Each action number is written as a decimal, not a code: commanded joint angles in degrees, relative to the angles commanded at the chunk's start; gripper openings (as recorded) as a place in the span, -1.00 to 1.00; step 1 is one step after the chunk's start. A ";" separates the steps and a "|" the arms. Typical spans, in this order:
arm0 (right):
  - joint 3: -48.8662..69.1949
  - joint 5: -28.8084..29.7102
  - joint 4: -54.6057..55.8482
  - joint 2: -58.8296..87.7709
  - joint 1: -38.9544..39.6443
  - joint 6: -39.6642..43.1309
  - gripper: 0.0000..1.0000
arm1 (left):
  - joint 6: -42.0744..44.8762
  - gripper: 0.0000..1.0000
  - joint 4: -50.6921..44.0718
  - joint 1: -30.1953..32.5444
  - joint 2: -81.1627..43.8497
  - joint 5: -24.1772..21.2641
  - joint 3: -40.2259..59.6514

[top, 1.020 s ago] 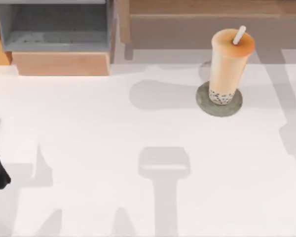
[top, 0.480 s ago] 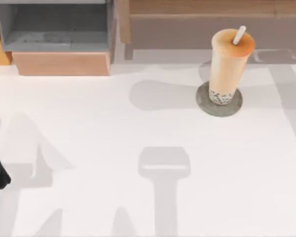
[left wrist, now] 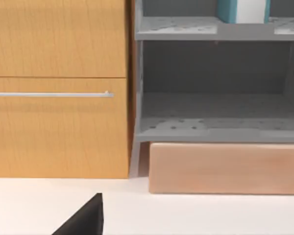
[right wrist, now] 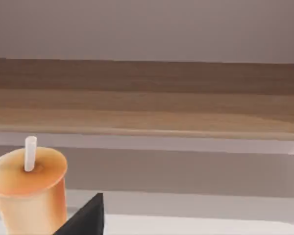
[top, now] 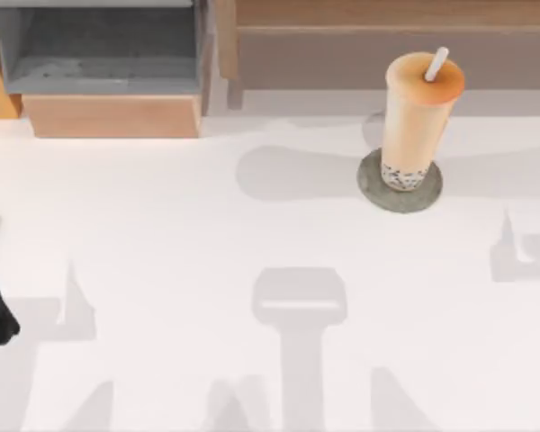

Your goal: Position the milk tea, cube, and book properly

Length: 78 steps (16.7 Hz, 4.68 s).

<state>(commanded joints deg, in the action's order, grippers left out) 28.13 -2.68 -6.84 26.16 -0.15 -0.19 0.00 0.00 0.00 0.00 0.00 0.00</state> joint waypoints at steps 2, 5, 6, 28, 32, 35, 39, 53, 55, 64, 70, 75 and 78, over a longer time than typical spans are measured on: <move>-10.39 0.75 2.33 -9.32 -0.01 0.03 1.00 | 0.00 1.00 0.00 0.00 0.00 0.00 0.00; -21.48 1.84 5.04 -19.80 0.06 0.11 1.00 | 0.00 1.00 0.00 0.00 0.00 0.00 0.00; -24.03 2.14 5.70 -22.23 0.09 0.14 1.00 | 0.00 1.00 0.00 0.00 0.00 0.00 0.00; -28.13 2.69 6.84 -26.16 0.15 0.19 1.00 | -0.29 1.00 17.26 5.73 -49.00 4.67 33.23; -28.13 2.69 6.84 -26.16 0.15 0.19 1.00 | -0.23 1.00 24.43 8.39 -72.67 6.66 47.54; -28.13 2.69 6.84 -26.16 0.15 0.19 1.00 | -0.19 1.00 29.28 10.05 -88.16 8.00 57.02; -28.13 2.69 6.84 -26.16 0.15 0.19 1.00 | -0.20 1.00 34.62 11.61 -103.02 9.43 66.94; -28.13 2.69 6.84 -26.16 0.15 0.19 1.00 | -0.24 1.00 36.19 11.89 -111.85 9.66 75.59; -28.13 2.69 6.84 -26.16 0.15 0.19 1.00 | -0.25 1.00 35.41 11.73 -113.63 9.47 78.15; -28.13 2.69 6.84 -26.16 0.15 0.19 1.00 | -0.26 0.55 34.81 11.61 -115.00 9.33 80.12; -28.13 2.69 6.84 -26.16 0.15 0.19 1.00 | -0.26 -0.36 34.81 11.61 -115.00 9.33 80.12; -28.13 2.69 6.84 -26.16 0.15 0.19 1.00 | -0.26 -1.00 34.81 11.61 -115.00 9.33 80.12; -28.13 2.69 6.84 -26.16 0.15 0.19 1.00 | -0.26 -1.00 34.81 11.61 -115.00 9.33 80.12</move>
<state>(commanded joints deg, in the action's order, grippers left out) 0.00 0.00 0.00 0.00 0.00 0.00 -0.26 34.81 11.61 -115.00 9.33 80.12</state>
